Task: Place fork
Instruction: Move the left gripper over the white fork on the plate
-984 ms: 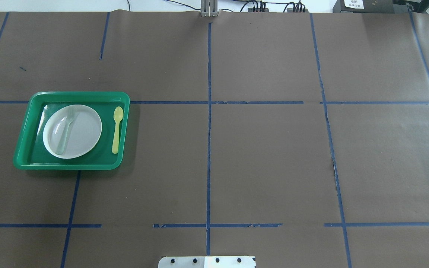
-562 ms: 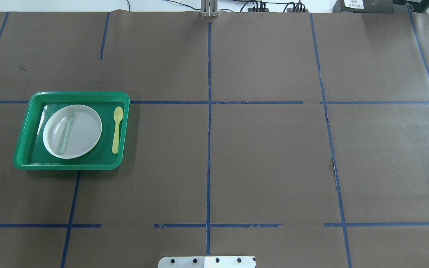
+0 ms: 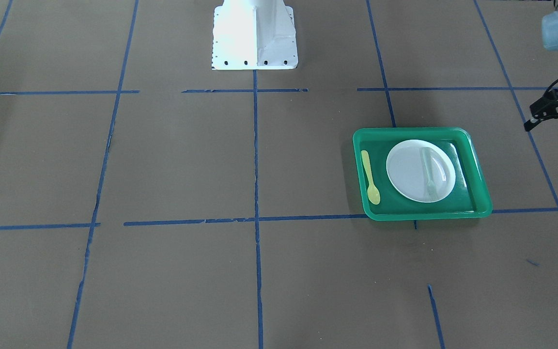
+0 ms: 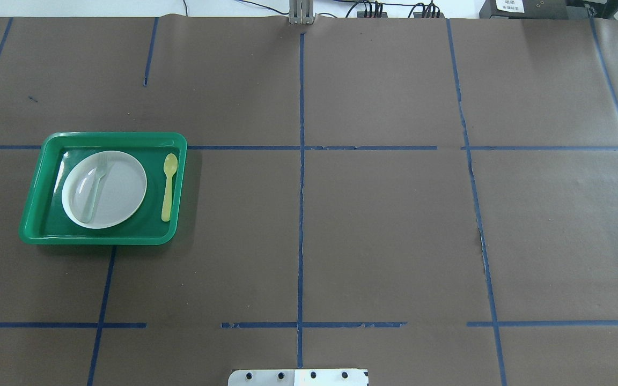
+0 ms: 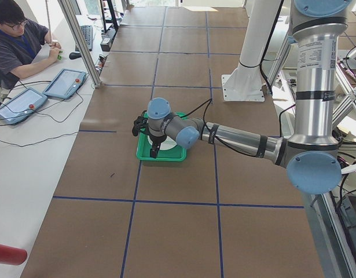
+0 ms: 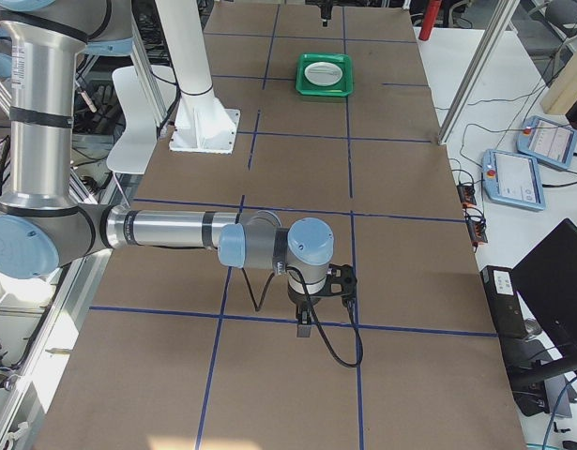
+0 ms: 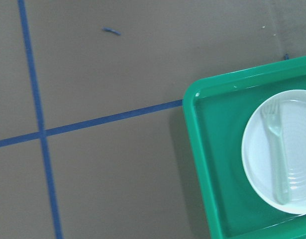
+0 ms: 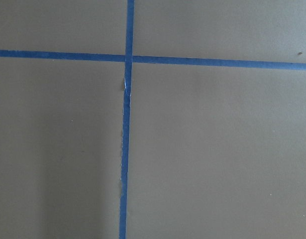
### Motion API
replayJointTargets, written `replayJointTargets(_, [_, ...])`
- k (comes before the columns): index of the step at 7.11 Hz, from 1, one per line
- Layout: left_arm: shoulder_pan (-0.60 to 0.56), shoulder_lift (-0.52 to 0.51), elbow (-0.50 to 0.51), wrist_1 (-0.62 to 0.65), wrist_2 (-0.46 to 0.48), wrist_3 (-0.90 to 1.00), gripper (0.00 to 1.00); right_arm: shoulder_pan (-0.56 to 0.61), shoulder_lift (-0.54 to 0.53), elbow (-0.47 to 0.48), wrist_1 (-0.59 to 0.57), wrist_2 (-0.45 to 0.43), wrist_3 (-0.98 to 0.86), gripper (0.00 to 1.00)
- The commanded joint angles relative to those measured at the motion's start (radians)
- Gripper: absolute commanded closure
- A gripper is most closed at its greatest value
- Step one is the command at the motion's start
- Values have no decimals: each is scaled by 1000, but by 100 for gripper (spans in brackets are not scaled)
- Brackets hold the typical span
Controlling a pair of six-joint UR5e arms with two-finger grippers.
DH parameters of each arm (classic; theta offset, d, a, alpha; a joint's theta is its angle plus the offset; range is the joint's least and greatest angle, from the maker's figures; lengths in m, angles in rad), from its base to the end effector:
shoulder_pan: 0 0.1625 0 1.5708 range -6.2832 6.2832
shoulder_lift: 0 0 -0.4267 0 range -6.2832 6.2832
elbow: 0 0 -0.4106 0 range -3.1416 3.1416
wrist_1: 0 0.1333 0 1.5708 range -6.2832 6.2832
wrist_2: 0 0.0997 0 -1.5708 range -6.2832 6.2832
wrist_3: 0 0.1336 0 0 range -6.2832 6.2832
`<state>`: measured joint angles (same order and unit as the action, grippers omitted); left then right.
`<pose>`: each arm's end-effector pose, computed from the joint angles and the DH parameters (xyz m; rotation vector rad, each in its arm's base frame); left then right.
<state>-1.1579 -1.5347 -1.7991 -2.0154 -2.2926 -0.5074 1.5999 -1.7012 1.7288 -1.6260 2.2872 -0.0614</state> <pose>0.1704 -0.5012 0.5318 0.2355 0.8933 0.1420 0.0587 -0.4503 0.6777 0.0060 -0.7168 -0.0210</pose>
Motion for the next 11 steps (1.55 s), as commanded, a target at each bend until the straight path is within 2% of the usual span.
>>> replayJointTargets(1, [153,-31,10,-88,129,-187,0,0,0,2,0,0,0,0])
replayJointTargets(2, [212,-83,39,-89,203,-268,0,0,0,0,0,0,0,0])
replayJointTargets(3, [254,-141,94,-89,225,-331,0,0,0,0,0,0,0,0])
replayJointTargets(4, [295,-156,125,-91,237,-350,0,0,0,0,0,0,0,0])
replayJointTargets(11, [368,-154,164,-92,242,-387,3,0,0,0,0,0,0,0])
